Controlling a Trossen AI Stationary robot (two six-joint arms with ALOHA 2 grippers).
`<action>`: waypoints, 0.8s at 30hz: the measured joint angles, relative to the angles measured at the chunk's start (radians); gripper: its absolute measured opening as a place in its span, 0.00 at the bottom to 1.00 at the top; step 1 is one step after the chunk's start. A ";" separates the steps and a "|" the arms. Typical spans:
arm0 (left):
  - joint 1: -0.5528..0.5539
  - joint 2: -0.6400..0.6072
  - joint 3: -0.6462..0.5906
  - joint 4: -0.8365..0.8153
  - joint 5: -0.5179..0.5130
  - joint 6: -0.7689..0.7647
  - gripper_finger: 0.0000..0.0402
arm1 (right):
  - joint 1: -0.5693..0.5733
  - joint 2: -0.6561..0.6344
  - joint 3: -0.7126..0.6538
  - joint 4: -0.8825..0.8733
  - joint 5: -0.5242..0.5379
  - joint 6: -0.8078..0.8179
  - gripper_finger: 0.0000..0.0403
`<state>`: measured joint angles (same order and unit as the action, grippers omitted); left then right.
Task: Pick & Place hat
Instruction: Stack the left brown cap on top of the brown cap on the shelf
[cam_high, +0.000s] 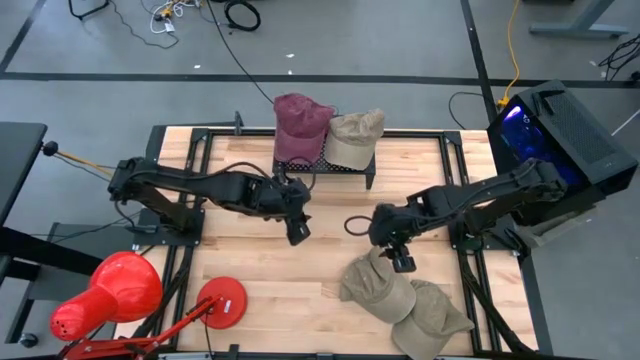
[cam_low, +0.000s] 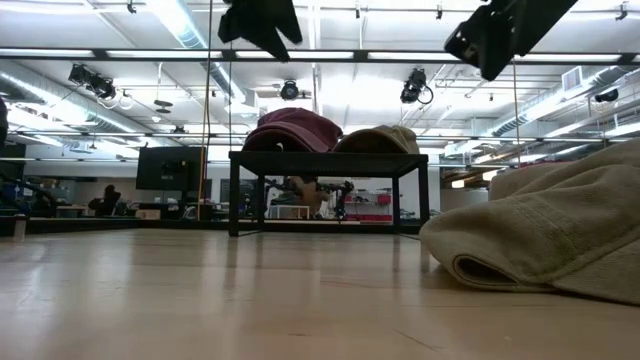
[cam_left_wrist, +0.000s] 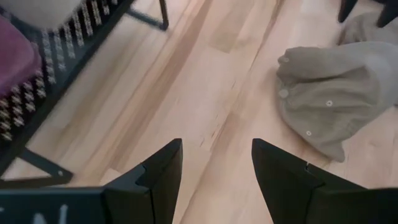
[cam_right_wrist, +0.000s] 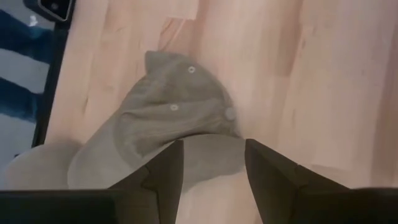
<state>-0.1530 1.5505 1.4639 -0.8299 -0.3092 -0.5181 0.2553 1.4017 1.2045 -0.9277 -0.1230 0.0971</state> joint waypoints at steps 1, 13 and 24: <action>-0.003 -0.012 0.000 0.002 -0.001 0.014 0.50 | 0.009 0.000 0.000 0.000 0.000 0.001 0.43; -0.034 -0.129 -0.037 -0.072 0.014 0.159 0.50 | 0.103 0.000 0.000 0.000 0.044 0.134 0.43; -0.042 -0.331 -0.356 0.110 0.094 0.111 0.50 | 0.116 -0.001 0.000 0.015 0.054 0.236 0.43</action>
<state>-0.1947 1.2193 1.1080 -0.7197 -0.2153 -0.4076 0.3717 1.4010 1.2045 -0.9123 -0.0693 0.3328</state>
